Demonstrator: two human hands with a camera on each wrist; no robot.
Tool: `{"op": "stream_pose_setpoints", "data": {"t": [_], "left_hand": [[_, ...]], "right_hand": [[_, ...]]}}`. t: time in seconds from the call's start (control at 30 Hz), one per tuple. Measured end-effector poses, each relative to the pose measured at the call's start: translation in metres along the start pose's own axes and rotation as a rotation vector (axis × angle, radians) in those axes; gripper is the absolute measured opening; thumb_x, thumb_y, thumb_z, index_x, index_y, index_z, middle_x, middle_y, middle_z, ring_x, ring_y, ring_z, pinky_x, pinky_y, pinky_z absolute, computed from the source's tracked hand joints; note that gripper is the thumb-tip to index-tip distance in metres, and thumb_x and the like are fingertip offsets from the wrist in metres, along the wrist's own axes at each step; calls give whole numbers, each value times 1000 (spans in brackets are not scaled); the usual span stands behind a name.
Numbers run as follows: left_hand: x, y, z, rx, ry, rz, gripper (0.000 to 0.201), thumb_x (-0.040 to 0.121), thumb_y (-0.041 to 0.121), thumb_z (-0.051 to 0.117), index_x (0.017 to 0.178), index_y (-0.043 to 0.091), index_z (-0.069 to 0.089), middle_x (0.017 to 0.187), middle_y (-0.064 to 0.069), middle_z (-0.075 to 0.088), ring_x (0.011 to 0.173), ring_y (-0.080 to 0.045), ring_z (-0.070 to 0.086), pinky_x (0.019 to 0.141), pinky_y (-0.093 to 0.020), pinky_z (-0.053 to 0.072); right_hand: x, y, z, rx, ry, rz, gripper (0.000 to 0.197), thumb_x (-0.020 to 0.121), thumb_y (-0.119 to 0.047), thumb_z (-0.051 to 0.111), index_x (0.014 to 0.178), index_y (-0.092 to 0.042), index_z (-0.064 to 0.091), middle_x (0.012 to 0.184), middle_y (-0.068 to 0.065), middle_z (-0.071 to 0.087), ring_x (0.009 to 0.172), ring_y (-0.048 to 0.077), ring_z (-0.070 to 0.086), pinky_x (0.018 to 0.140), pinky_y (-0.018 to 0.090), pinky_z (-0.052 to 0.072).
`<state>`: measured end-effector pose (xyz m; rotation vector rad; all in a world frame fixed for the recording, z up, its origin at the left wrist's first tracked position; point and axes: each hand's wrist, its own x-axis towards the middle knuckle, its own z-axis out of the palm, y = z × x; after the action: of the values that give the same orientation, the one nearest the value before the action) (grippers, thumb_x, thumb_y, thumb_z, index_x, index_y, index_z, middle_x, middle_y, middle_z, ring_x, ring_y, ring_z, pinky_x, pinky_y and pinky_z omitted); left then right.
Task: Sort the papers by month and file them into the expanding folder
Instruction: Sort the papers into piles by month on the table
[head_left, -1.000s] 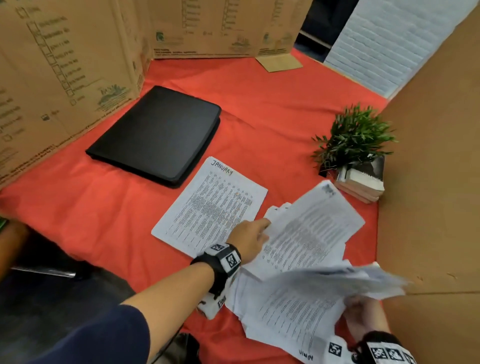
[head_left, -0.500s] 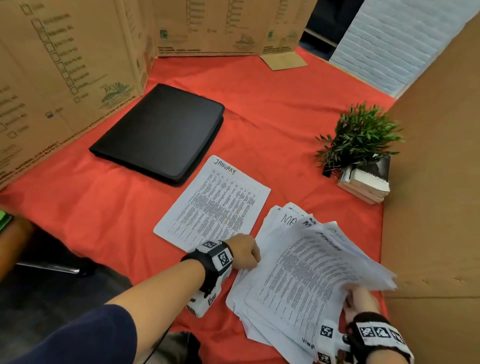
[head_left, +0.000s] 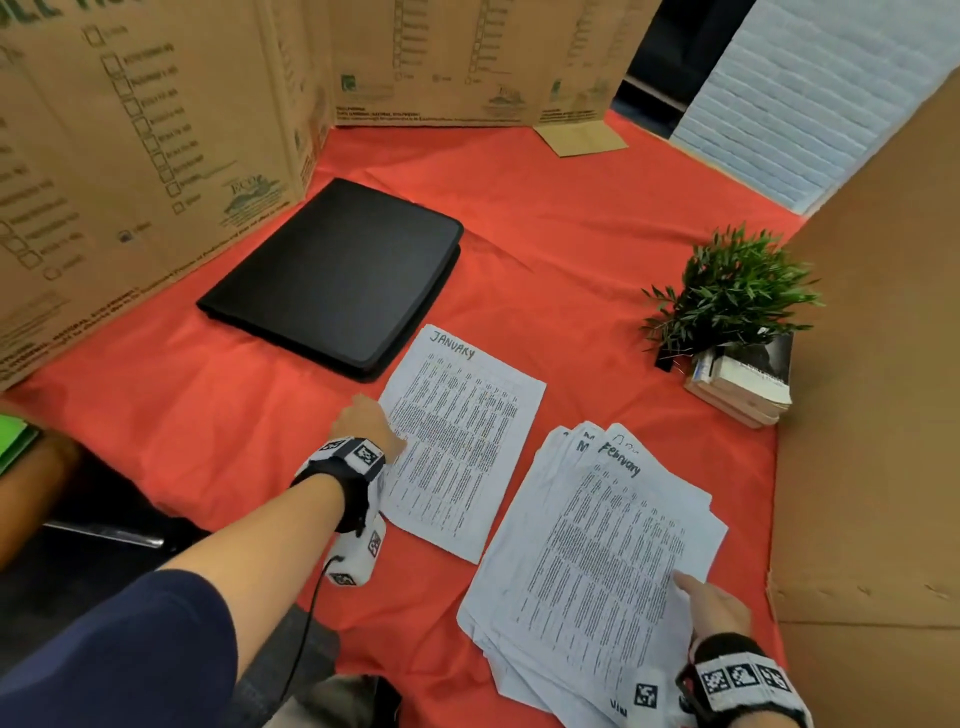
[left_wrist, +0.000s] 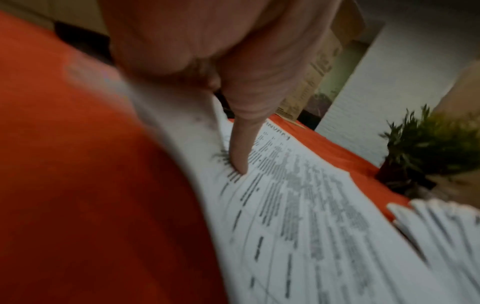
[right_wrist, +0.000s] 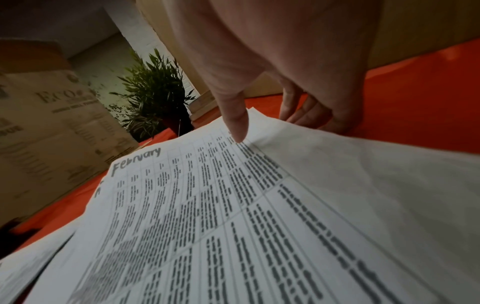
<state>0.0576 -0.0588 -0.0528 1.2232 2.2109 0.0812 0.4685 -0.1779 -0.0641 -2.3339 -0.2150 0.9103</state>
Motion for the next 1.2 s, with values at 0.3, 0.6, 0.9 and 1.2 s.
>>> {"op": "stream_pose_setpoints", "data": {"t": [0.3,0.6,0.9,1.2], "left_hand": [[-17,36,-49,-477,100,389,27,71,24,82,66,8,61,61,-4,57,60,-22,55,57,-32,43],[-44,62,-80,-1071,-409,408,37,72,11,83,106,6,70,98,-7,75,89,-21,73,79,-34,57],[-39,56,-65,-832,-181,434,18,93,26,64,97,11,71,94,-6,74,87,-25,71,87,-51,55],[-101,113,-86,-1059,-546,614,17,97,13,55,111,12,65,109,-11,71,96,-26,70,87,-39,56]], "right_hand": [[-46,-40,18,-71,63,-401,47,80,-30,77,117,-6,58,111,12,61,101,29,58,94,42,46],[-117,-103,50,225,-581,-567,38,82,-29,69,113,-8,64,105,1,74,97,17,70,86,35,53],[-57,-57,8,-96,-243,-541,25,93,-10,61,115,-1,66,111,14,69,90,24,63,78,32,48],[-21,17,-15,-543,10,-198,57,76,-37,79,116,-2,61,121,22,58,112,36,53,95,37,44]]}}
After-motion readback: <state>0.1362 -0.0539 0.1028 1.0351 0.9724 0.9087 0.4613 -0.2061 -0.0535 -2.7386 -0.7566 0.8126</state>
